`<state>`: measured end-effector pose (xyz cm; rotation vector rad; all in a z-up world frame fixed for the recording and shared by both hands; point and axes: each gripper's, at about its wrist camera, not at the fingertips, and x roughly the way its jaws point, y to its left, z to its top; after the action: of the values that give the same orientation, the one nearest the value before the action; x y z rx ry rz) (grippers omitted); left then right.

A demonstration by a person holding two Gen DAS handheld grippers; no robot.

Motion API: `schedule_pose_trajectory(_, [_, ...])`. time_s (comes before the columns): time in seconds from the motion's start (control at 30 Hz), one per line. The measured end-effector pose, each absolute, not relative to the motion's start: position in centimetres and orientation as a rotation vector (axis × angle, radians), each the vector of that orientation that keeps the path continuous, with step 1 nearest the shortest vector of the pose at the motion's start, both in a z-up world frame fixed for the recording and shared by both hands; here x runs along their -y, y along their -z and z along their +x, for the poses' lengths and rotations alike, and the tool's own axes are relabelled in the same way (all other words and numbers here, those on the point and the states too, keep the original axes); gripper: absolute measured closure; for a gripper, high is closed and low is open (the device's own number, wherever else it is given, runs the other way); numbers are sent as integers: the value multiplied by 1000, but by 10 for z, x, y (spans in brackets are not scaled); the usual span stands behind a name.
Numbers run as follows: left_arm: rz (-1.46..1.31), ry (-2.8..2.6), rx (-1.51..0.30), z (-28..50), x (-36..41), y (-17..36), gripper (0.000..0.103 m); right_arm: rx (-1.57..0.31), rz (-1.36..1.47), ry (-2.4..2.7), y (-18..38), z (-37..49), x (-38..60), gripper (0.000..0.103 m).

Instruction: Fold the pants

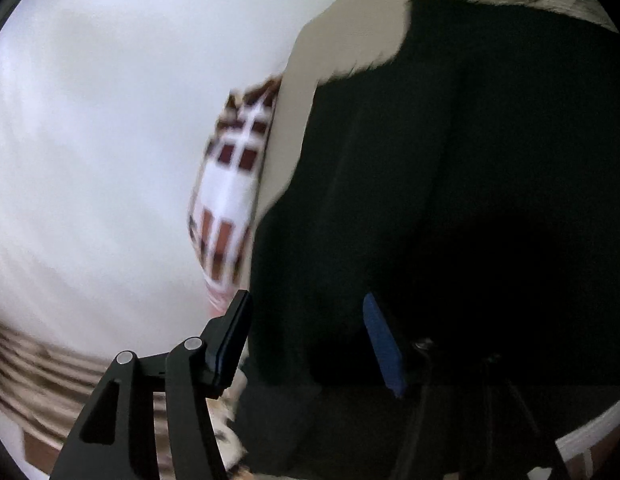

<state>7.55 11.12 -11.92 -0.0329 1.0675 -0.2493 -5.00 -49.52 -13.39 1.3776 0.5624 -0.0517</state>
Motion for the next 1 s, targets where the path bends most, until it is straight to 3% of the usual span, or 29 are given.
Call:
schedule_pose_trajectory(0.3, [-10,237,-1061,77,-108,120,21,-579,1353,186,130,-36,528,46])
schedule_pose_trajectory(0.37, [10,235,-1061,77,-104,121,19,-636,1282,156,127,-22,518,61])
schedule_pose_trajectory(0.4, [18,233,-1062,77,-102,122,18,-669,1252,139,128,-17,512,83])
schedule_pose_trajectory(0.43, [24,231,-1062,77,-101,122,17,-711,1225,137,130,-12,506,92])
schedule_pose_trajectory(0.5, [25,229,-1067,78,-99,123,16,-754,1195,156,136,-7,498,92])
schedule_pose_trajectory(0.6, [13,232,-1072,78,-100,122,16,-684,1239,171,132,-24,497,91])
schedule_pose_trajectory(0.67, [15,231,-1072,78,-99,122,16,-646,1257,234,127,-47,506,77])
schedule_pose_trajectory(0.7, [18,229,-1070,78,-99,123,16,-653,1254,260,125,-55,512,61])
schedule_pose_trajectory(0.73, [20,229,-1069,78,-98,123,14,-662,1253,278,126,-64,521,55])
schedule_pose_trajectory(1.0, [37,224,-1064,77,-93,126,10,-666,1279,307,128,-45,553,51])
